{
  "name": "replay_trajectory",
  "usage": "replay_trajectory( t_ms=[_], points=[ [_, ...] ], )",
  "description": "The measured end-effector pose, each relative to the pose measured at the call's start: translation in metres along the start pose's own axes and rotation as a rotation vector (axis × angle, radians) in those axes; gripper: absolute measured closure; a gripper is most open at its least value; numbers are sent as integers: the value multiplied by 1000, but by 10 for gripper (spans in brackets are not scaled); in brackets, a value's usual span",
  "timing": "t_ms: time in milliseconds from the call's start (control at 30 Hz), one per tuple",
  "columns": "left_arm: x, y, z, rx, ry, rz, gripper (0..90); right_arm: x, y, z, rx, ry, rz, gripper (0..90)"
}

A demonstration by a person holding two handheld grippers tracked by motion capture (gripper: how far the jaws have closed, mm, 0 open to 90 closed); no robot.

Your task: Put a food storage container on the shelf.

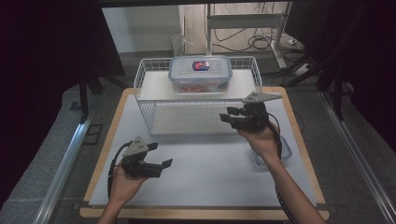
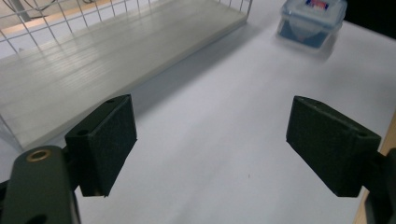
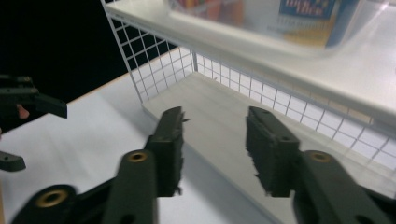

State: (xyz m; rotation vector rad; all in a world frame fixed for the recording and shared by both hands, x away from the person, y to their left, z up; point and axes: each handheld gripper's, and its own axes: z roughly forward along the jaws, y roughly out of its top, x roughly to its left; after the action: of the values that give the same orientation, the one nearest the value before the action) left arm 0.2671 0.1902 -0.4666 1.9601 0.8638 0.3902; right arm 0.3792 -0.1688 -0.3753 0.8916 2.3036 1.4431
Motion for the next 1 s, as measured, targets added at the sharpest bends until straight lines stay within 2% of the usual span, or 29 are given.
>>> replay_trajectory(
  t_ms=[100, 200, 300, 400, 500, 567, 667, 733, 867, 1000],
  points=[
    [-4, -5, -1, 25, 9, 13, 147, 5, -11, -4, -2, -9, -23, 452],
    [-8, -11, -1, 43, 4, 22, 115, 12, -25, -9, 19, -26, -57, 381],
    [-13, -20, 0, 67, 11, 50, 83, 16, -38, -13, 25, -27, -75, 327],
    [-17, -26, 1, 76, 22, 80, 71, 20, -54, -17, 25, -29, -69, 281],
    [-21, -32, 3, 80, 37, 96, 59, 23, -63, -19, 65, -41, -87, 236],
    [-24, -37, 5, 87, 69, 102, 73, 25, -70, -20, 57, -43, -86, 210],
    [-27, -43, 5, 97, 91, 117, 76, 29, -82, -21, 46, -34, -73, 170],
    [-27, -47, 3, 82, 85, 98, 90, 33, -91, -21, 48, -20, -63, 153],
    [-25, -54, -2, 50, 58, 56, 94, 41, -105, -22, 55, -14, -75, 122],
    [-27, -58, -4, 88, 87, 33, 76, 47, -115, -26, 46, -6, -78, 109]
  ],
)
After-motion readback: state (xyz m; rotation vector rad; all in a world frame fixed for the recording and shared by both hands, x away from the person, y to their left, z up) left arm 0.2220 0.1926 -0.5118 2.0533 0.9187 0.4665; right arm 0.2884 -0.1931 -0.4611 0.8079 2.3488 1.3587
